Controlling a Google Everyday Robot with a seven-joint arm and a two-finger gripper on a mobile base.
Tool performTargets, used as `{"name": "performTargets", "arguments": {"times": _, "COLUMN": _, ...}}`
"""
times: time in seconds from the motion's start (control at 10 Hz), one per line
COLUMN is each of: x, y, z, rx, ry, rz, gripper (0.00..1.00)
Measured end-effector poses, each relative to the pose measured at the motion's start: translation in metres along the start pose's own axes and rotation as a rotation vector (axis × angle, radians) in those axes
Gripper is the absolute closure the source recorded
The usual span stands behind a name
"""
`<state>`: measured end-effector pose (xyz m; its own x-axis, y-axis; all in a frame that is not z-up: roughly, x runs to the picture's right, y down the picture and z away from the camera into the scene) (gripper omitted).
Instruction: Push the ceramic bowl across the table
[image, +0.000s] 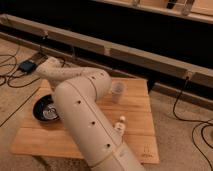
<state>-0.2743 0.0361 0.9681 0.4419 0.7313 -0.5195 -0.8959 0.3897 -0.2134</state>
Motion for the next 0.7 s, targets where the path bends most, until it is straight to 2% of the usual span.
{"name": "performTargets", "arguments": {"times": 0.2, "x": -0.011, "y": -0.008, "z": -0.001, "rx": 0.007, "ry": -0.015, "rz": 0.019, "gripper": 0.2}}
{"name": "performTargets", "arguments": {"times": 0.5, "x": -0.026, "y": -0.024, "z": -0.001, "rx": 0.037, "ry": -0.038, "rz": 0.054, "gripper": 0.2}}
{"name": "performTargets", "arguments": {"times": 0.7, "x": -0.032, "y": -0.041, "z": -0.002, "rx": 0.077, "ry": -0.05, "rz": 0.077, "gripper": 0.2}}
